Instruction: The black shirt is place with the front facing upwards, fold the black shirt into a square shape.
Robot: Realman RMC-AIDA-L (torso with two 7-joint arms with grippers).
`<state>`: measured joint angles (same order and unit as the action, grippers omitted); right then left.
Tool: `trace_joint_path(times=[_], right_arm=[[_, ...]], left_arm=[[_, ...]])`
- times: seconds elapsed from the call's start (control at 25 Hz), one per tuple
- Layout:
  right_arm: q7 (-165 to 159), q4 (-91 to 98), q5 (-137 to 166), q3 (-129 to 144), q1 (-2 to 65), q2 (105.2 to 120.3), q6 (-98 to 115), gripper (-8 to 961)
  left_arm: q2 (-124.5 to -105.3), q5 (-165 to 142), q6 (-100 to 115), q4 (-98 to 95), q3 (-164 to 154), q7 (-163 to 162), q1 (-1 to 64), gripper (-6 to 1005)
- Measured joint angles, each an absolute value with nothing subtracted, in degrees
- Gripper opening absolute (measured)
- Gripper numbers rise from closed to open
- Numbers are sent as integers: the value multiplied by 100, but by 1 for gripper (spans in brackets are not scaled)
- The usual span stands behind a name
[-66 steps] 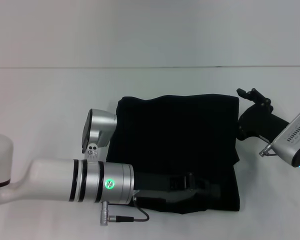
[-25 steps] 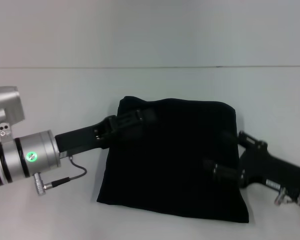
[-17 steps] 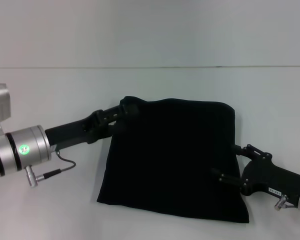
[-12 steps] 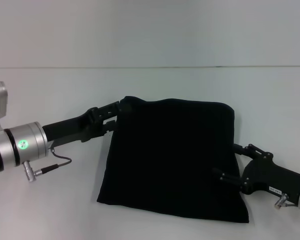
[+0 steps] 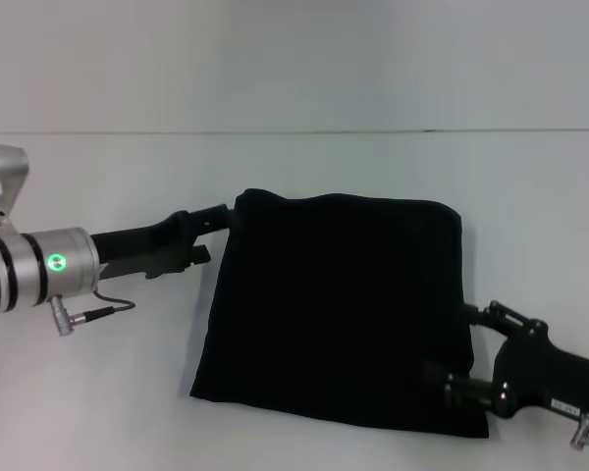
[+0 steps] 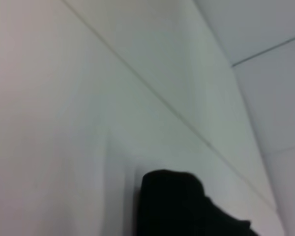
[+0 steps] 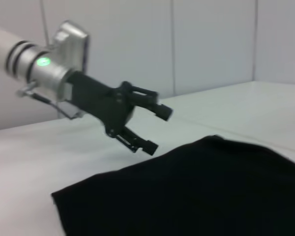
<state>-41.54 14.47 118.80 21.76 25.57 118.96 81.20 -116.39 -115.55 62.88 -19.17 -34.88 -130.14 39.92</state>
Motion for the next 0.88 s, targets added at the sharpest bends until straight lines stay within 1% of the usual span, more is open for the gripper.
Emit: trace_joint_path(times=[0.04,0.2,0.44,0.88], right_arm=[[-4153,1457,11930,2176,2510,11919,8137,931],[-4150,1459,11943,2176,2462,11936,8153,931],[-4153,1459,11947,2173,2427,11914,8209,931],[-4157,1459,11962,2192,2426,11931,8223,930]], left_arm=[[-11646,-11586,6215,-1911,-3556,-13032,4024,904],[-11708,-11589,5855,-1932,-3706,-13023,4097,885],[-11742,-11592,5490,-1912,-3984,-12998,4244,856],[-11965,-11593,5277,-1944,-4419,-12945,4491,804]])
